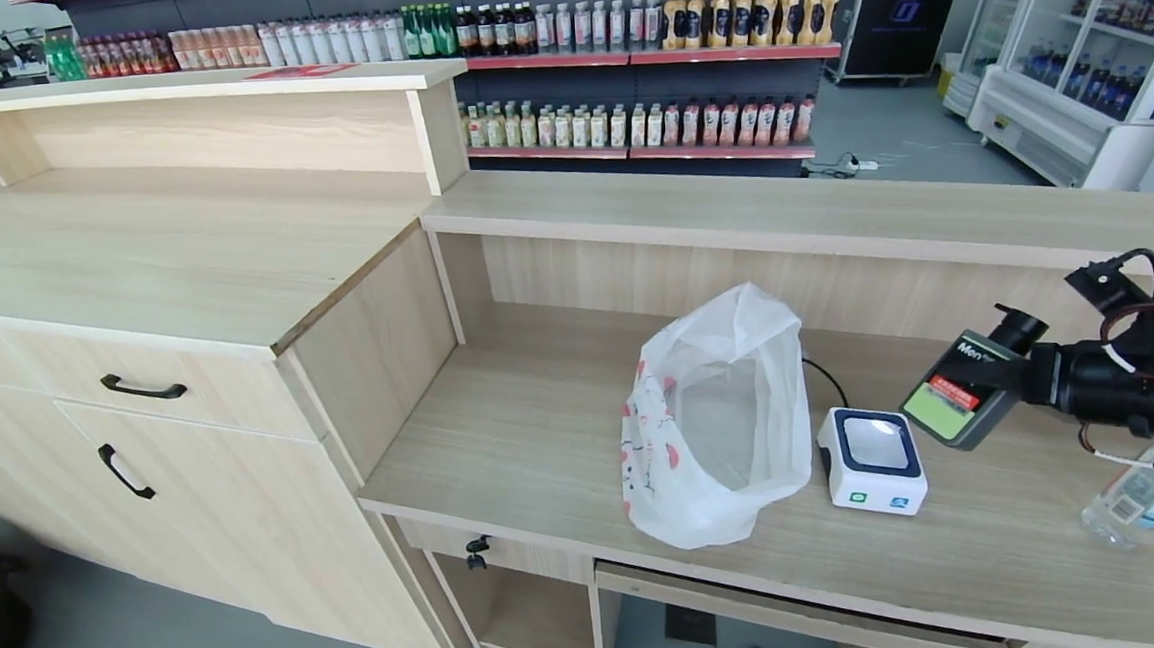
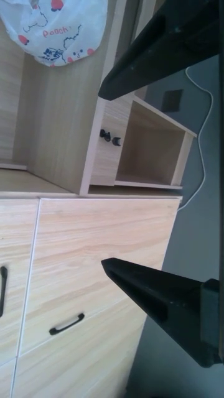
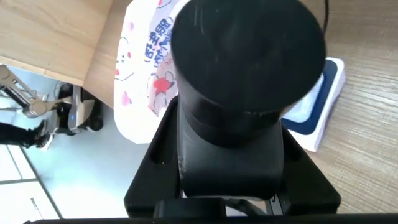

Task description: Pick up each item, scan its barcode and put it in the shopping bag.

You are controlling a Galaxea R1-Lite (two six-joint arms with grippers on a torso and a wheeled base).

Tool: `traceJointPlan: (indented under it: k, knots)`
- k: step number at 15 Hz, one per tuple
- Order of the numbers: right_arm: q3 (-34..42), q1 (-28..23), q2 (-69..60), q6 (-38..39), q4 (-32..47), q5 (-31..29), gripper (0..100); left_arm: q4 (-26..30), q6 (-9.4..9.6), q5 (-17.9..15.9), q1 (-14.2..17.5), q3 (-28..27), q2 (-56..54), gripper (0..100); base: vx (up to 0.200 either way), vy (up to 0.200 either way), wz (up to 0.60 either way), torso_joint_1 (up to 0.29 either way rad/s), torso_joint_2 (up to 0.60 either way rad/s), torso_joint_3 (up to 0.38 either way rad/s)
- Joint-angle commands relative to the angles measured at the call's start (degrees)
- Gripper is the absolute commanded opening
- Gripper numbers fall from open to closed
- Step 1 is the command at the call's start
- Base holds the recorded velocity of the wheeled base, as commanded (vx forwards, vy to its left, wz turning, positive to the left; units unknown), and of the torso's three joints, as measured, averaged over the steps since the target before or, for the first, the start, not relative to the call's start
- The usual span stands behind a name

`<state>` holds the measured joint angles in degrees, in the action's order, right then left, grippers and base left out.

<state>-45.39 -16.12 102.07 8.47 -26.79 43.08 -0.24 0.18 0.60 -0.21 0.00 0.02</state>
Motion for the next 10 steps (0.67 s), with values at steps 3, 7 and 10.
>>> traceJointPlan:
  k: [3, 7, 10]
  knots:
    - [-3.48, -1.02, 5.15, -0.21, -0.1, 0.42, 0, -0.02, -0.01, 0.02, 0.03, 0.0, -0.02, 100, 0.0, 0.0, 0.0, 0.0, 0.0, 0.0]
    - [-4.71, -1.02, 7.88, -0.21, -1.68, 1.13, 0, -0.02, -0.01, 0.02, 0.03, 0.0, -0.02, 100, 0.0, 0.0, 0.0, 0.0, 0.0, 0.0]
    - [-4.71, -0.5, 8.85, -0.3, -1.68, 1.65, 0, -0.02, -0.01, 0.02, 0.03, 0.0, -0.02, 100, 0.0, 0.0, 0.0, 0.0, 0.0, 0.0]
